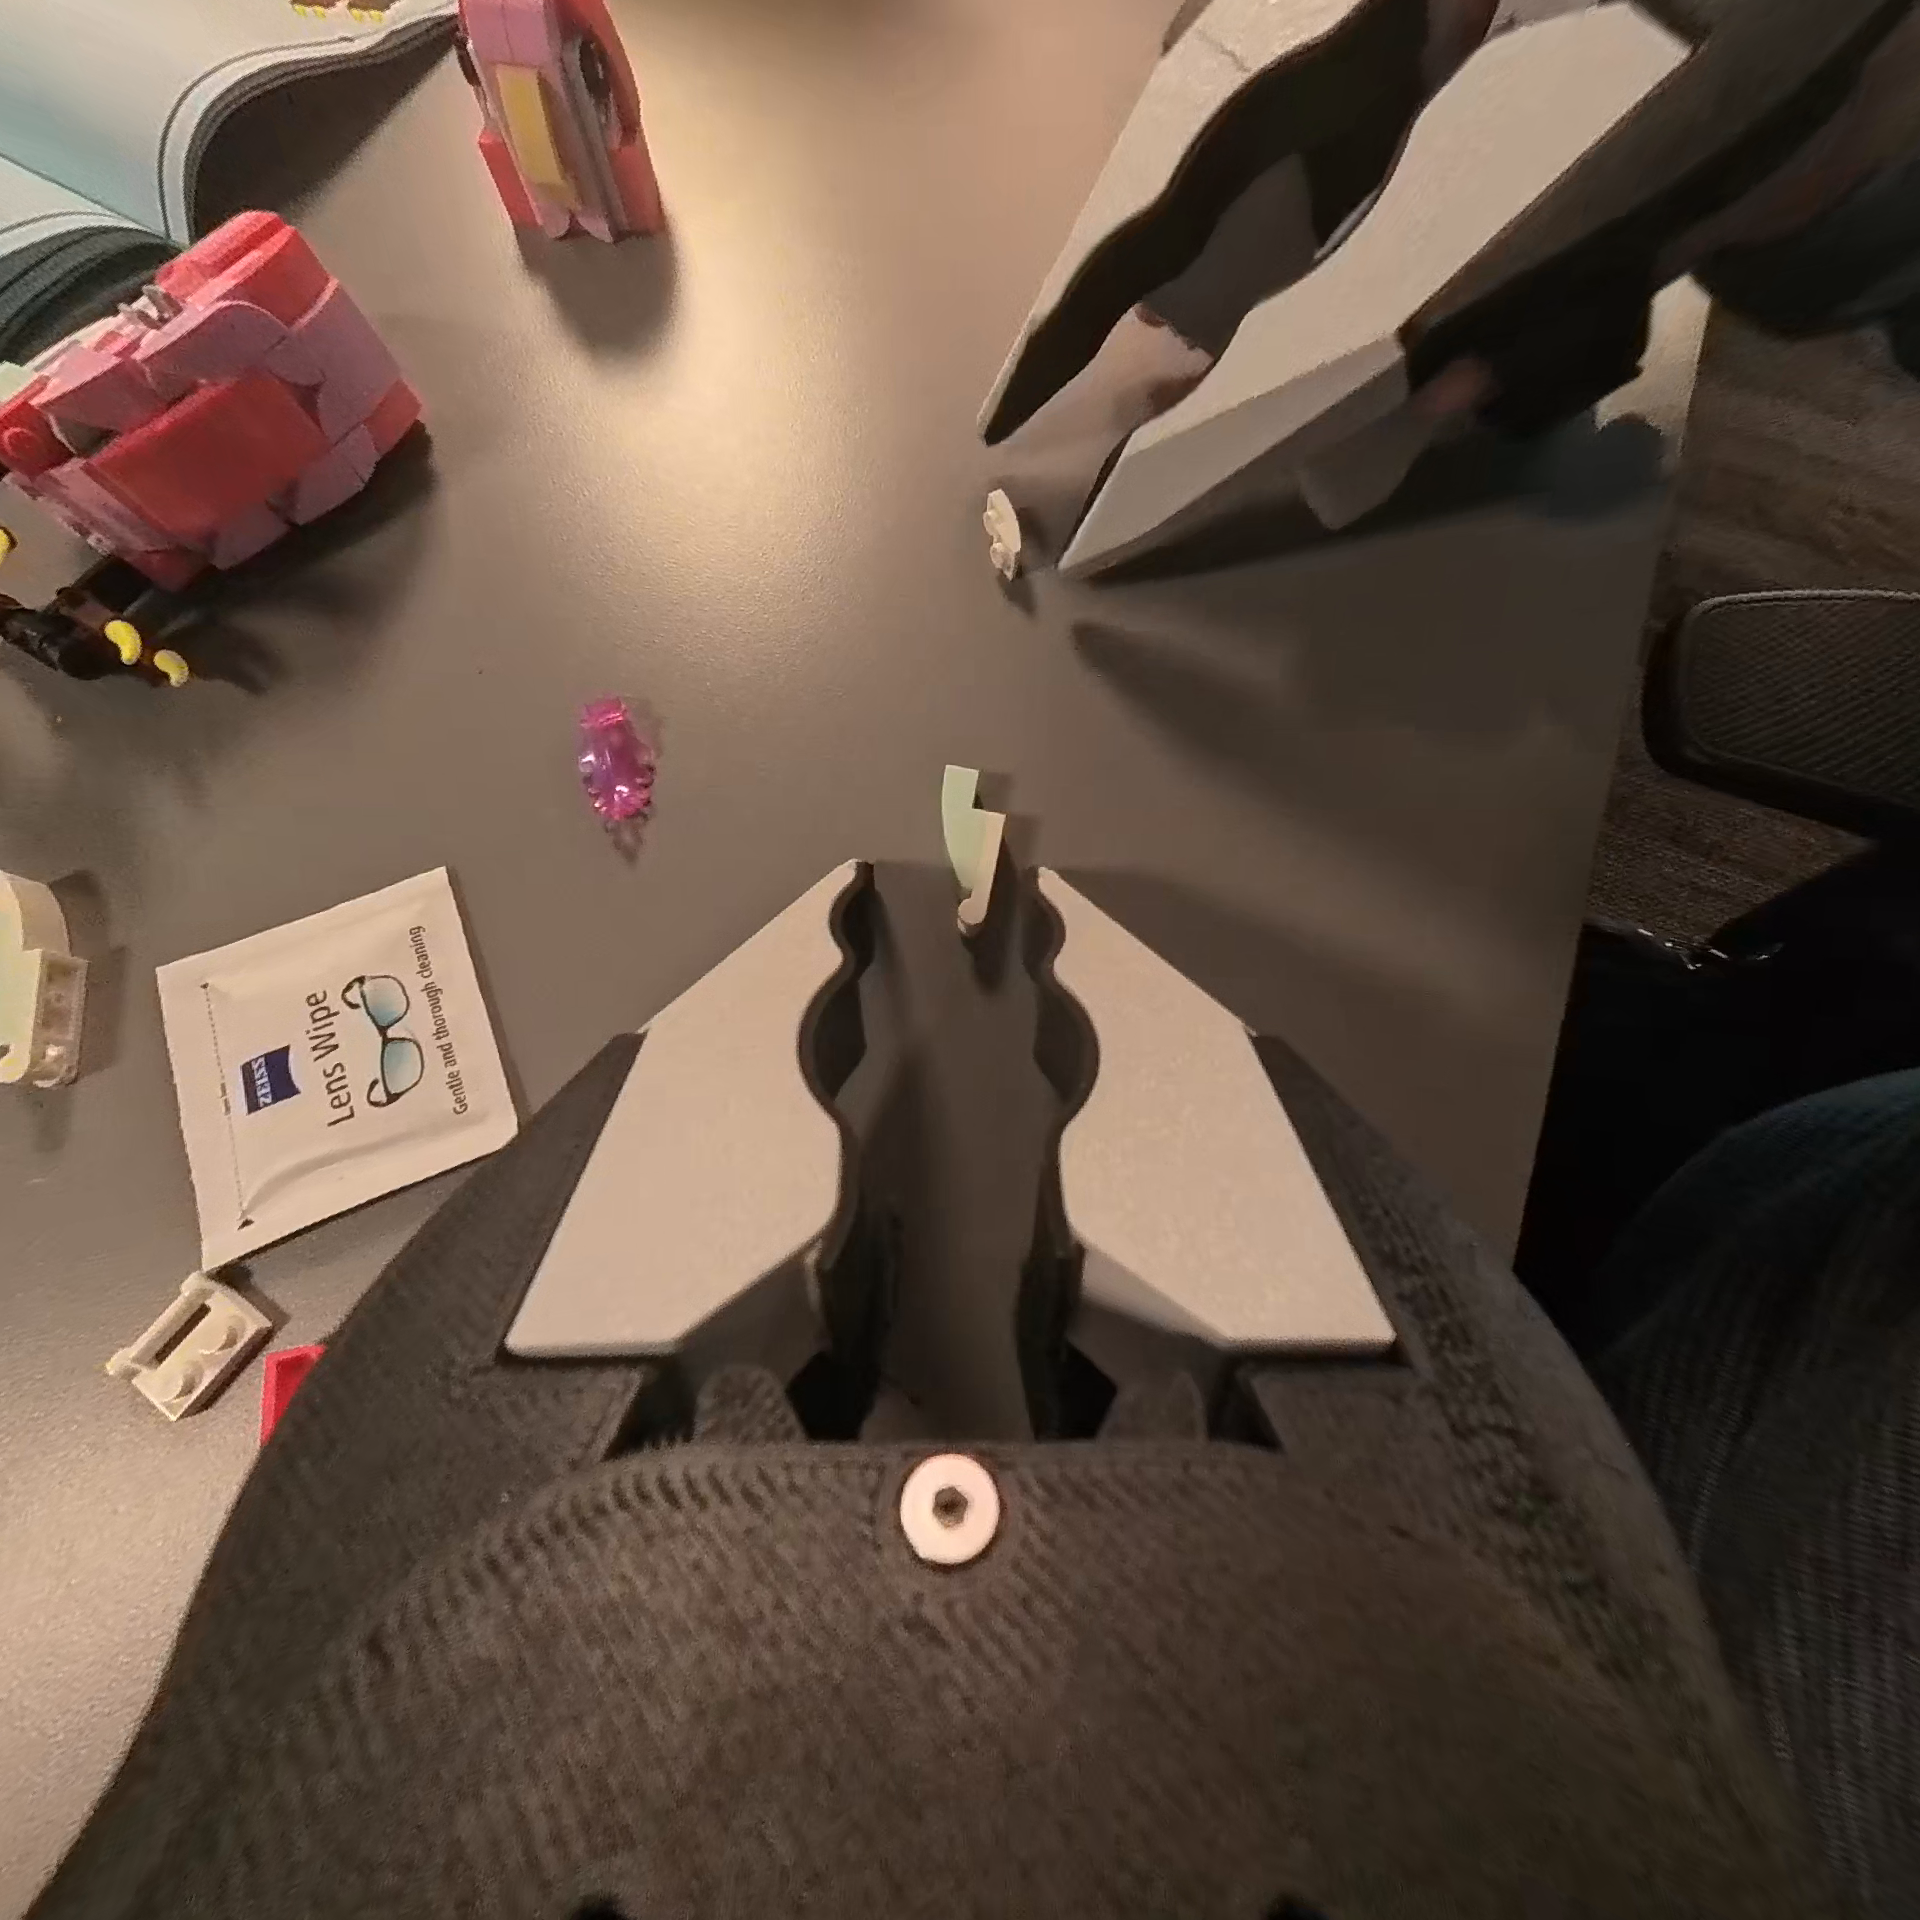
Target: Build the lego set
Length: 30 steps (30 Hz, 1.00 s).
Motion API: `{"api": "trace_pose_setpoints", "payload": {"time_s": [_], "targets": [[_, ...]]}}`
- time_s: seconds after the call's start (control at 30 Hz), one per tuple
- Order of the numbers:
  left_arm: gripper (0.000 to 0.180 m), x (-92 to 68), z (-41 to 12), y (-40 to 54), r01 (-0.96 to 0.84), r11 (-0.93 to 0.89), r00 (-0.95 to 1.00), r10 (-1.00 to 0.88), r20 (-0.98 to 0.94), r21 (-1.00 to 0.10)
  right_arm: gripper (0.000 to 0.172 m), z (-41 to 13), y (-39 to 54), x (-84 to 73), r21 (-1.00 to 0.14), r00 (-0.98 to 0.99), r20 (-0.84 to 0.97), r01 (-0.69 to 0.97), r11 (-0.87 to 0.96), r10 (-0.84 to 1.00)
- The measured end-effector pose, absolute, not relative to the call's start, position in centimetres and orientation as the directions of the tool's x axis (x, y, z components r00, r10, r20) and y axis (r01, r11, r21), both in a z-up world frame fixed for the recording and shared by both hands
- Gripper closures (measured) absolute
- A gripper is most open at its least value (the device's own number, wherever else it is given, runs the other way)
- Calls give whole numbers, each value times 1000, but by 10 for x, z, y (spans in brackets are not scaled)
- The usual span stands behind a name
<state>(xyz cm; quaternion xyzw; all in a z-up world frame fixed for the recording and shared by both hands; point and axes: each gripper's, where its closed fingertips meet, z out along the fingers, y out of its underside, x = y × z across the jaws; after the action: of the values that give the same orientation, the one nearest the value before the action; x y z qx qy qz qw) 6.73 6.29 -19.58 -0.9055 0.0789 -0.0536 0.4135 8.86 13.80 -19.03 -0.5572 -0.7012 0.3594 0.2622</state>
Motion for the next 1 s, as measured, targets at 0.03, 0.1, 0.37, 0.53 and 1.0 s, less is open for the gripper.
{"api": "trace_pose_setpoints", "payload": {"time_s": [0.03,0.1,0.37,0.53,1.0], "targets": [[153,67,-196,63,-98,-646,982,-187,32,-757,138,-192,137,89,-787,-247,-10,600,144,969],[153,67,-196,63,-97,-646,982,-187,34,-757,141,-194,135,88,-778,-255,15,604,171,967],[152,67,-196,61,-89,-647,984,-172,32,-757,150,-195,127,84,-778,-244,16,606,165,970],[151,67,-196,60,-86,-647,987,-161,26,-758,168,-194,125,83,-771,-253,106,590,240,962],[152,66,-196,60,-74,-648,987,-157,38,-758,170,-183,145,94,-480,-433,565,519,707,702]]}}
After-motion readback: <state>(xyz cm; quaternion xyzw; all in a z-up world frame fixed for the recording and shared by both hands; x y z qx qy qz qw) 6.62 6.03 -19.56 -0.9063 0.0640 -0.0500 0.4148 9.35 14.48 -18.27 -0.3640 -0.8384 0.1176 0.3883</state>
